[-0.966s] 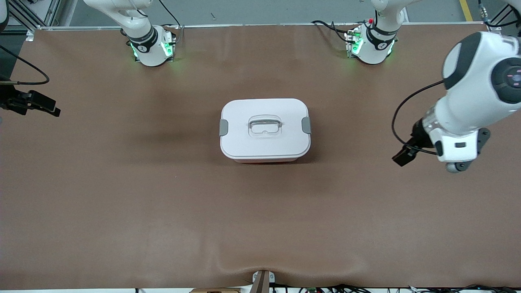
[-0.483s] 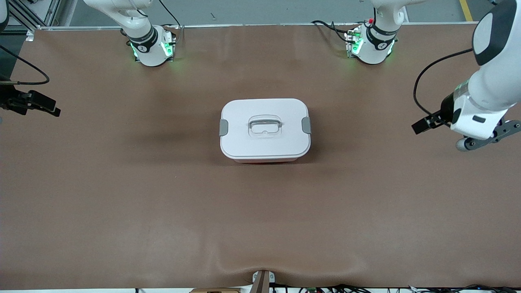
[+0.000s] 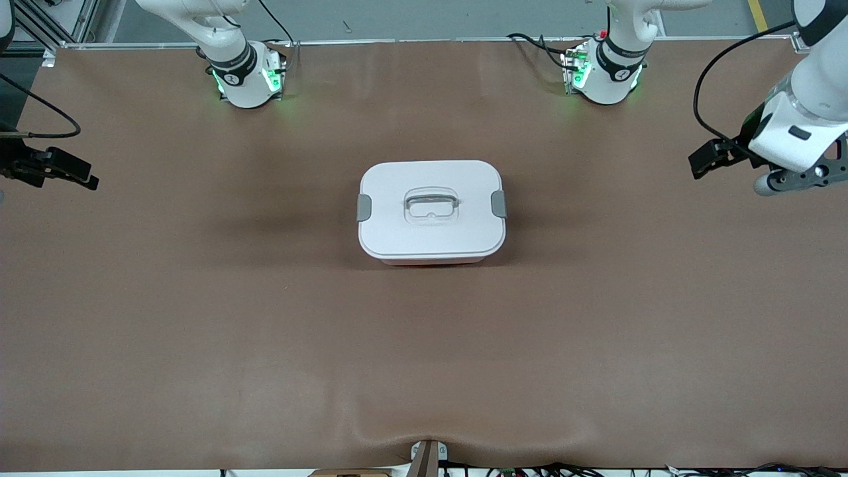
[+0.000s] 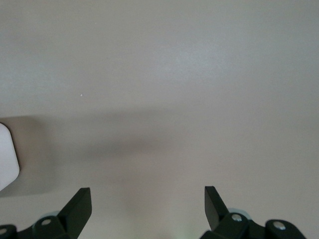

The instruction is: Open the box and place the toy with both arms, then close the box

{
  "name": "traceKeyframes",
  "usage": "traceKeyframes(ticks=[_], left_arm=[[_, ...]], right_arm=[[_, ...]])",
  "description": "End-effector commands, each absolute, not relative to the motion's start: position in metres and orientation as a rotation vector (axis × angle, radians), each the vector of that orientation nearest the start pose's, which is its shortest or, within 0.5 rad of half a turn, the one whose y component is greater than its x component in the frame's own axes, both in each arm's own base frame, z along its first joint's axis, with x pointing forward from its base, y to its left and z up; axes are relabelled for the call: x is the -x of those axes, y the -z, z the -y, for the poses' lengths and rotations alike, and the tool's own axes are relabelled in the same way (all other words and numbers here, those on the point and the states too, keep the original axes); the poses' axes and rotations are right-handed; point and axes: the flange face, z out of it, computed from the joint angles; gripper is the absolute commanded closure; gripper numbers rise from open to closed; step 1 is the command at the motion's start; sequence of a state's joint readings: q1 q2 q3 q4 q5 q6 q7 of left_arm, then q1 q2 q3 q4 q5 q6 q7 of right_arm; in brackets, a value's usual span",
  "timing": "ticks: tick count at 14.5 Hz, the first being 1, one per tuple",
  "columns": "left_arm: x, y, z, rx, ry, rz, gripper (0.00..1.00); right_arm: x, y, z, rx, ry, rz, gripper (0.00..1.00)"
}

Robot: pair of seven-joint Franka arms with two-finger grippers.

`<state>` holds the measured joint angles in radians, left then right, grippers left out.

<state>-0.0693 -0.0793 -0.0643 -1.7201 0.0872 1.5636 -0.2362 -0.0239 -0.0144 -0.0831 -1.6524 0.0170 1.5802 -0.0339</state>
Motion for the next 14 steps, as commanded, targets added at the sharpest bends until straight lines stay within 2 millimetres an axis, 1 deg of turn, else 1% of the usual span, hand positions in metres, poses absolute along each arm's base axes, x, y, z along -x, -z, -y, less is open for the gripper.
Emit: traceKeyframes(ticks=[1,2,3,5,7,9,10,12,14], left_arm=[[-0.495,-0.610,0.060,3.080,-0.064,0.006,0.00],[-0.490,-0.613,0.056,3.103,-0.056,-0.029,0.00],[-0.485,-0.616,0.055,3.121,-0.050,-0.046,0.00],[-0.480,-0.620,0.063,3.123,-0.036,-0.078,0.00],[-0.481,-0.622,0.066,3.125,-0.007,-0.085,0.00],[-0.484,-0.628,0.070,3.131,0.023,-0.092,0.00],[-0.489,-0.637,0.072,3.140,0.053,-0.096,0.00],[-0.502,-0.639,0.070,3.141,0.051,-0.089,0.00],[-0.507,-0.636,0.066,3.144,0.043,-0.077,0.00]], right_arm=[[-0.548,-0.598,0.051,3.132,-0.093,-0.079,0.00],[-0.548,-0.597,0.050,3.131,-0.096,-0.077,0.00],[-0.548,-0.597,0.047,3.132,-0.093,-0.067,0.00],[-0.549,-0.597,0.045,3.133,-0.086,-0.063,0.00],[-0.549,-0.596,0.045,3.133,-0.086,-0.063,0.00],[-0.549,-0.596,0.045,3.133,-0.091,-0.063,0.00],[-0.549,-0.596,0.045,3.133,-0.091,-0.060,0.00],[-0.549,-0.595,0.045,3.132,-0.093,-0.063,0.00],[-0.549,-0.594,0.044,3.130,-0.100,-0.058,0.00]])
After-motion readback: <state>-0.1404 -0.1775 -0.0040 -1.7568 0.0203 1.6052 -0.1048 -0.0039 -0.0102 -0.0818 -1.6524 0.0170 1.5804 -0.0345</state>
